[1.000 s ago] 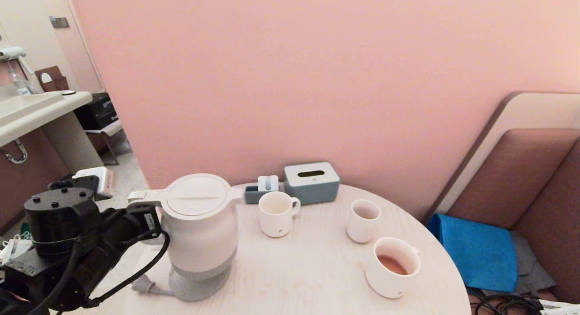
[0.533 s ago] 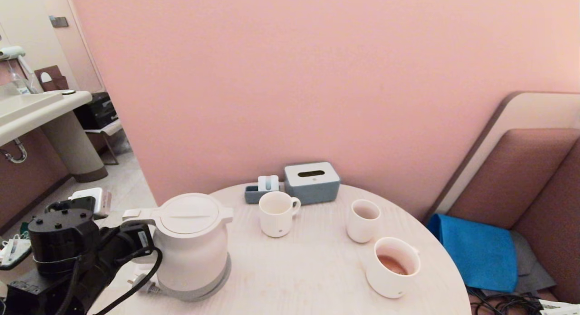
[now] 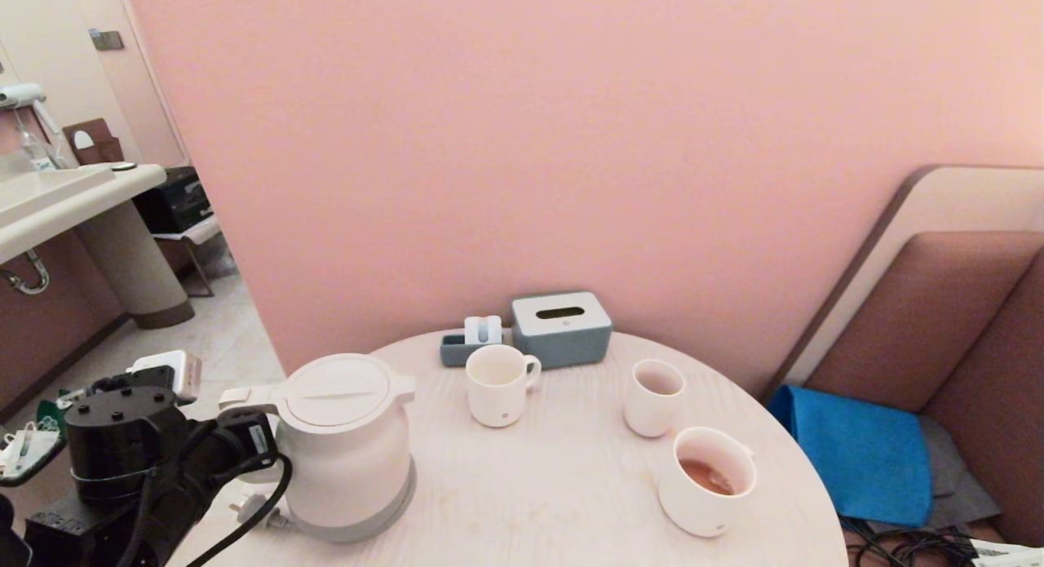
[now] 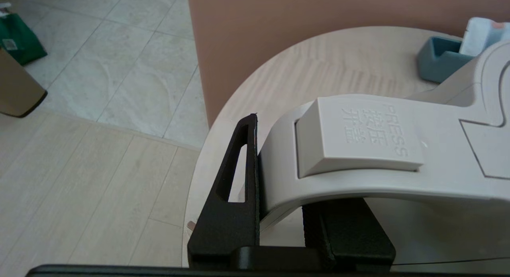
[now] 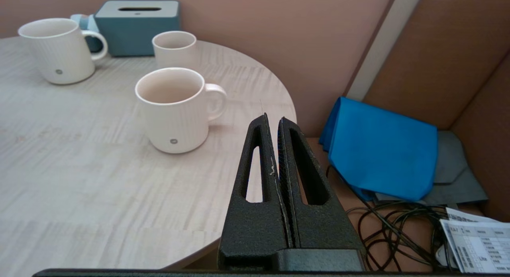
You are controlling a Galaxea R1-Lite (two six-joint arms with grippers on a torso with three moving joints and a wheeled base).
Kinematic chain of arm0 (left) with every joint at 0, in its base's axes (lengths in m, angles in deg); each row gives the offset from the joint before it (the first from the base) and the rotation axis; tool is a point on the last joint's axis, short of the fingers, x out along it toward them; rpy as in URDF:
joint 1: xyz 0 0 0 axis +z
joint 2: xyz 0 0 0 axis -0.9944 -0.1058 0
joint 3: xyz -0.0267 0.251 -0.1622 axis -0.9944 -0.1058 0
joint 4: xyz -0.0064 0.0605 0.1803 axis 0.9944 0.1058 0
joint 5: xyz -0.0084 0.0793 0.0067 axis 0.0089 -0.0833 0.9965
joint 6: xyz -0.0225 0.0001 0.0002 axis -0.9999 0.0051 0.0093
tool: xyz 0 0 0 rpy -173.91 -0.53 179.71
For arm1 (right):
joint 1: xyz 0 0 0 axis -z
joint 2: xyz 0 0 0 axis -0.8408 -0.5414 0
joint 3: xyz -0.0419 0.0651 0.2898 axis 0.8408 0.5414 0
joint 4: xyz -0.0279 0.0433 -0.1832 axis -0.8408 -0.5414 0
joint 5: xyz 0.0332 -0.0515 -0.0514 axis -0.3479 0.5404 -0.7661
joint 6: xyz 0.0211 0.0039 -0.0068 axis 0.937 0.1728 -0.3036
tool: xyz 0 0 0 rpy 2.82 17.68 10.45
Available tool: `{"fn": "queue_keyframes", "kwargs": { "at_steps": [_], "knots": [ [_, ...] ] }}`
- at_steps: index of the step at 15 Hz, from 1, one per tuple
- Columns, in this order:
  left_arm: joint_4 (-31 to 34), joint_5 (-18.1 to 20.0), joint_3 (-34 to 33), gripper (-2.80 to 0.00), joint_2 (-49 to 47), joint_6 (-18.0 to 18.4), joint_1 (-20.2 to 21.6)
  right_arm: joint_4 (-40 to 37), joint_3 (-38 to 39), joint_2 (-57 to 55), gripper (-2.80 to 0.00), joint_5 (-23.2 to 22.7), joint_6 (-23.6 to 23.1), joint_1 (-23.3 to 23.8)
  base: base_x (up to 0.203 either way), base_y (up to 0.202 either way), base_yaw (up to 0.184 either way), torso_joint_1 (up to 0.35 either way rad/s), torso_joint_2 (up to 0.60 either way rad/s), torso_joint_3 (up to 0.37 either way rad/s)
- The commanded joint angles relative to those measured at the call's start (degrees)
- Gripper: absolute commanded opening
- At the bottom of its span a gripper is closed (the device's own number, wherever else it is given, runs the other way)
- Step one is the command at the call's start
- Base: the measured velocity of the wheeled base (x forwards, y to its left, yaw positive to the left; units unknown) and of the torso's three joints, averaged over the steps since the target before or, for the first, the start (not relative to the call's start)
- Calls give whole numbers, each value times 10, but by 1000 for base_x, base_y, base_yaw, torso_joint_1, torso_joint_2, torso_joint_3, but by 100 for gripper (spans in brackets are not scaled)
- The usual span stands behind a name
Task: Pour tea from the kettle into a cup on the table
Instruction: Put down the kettle on the table
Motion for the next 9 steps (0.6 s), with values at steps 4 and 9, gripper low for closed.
{"fn": "queue_keyframes", "kwargs": {
  "at_steps": [4, 9],
  "knots": [
    [-77, -2, -19, -280, -75, 0, 0, 0, 0, -1, -280, 0, 0, 1, 0, 0, 0, 0, 0, 0],
    [-151, -3, -54, -280, -127, 5, 0, 0, 0, -1, -280, 0, 0, 0, 0, 0, 0, 0, 0, 0]
  ]
}}
